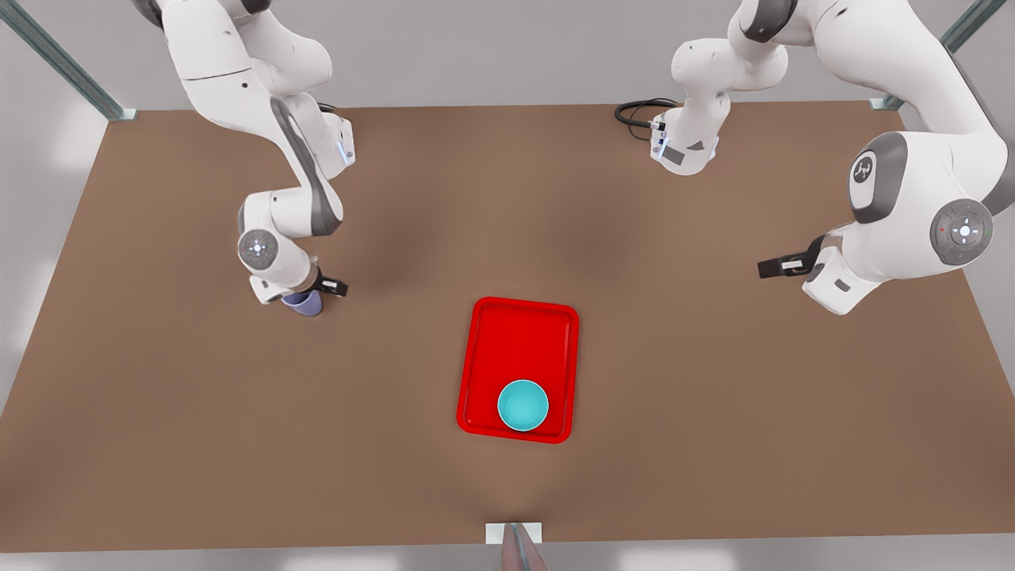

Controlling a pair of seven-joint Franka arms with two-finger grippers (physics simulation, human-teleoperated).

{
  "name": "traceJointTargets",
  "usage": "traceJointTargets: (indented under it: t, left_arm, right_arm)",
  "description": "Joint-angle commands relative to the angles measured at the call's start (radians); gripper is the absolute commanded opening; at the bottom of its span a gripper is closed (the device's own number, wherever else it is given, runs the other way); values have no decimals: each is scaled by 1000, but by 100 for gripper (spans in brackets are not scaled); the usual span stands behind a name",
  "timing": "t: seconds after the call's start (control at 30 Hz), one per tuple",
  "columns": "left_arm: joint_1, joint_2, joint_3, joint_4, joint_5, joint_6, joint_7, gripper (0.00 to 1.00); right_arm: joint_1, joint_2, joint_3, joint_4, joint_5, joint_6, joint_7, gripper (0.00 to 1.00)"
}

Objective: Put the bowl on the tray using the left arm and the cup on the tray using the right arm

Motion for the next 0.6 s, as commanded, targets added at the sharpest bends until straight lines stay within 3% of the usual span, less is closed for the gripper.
traceJointTargets:
  t: [0.0, 0.3, 0.57]
  left_arm:
    - [0, -1, 0, 0, 0, 0, 103, 100]
    - [0, -1, 0, 0, 0, 0, 103, 100]
    - [0, 5, 0, 0, 0, 1, 103, 100]
  right_arm:
    - [-2, 12, 0, 1, 0, 21, 14, 100]
    - [-42, 32, -2, 7, -3, 29, -6, 100]
    - [-48, 37, -3, 28, -5, 16, -32, 21]
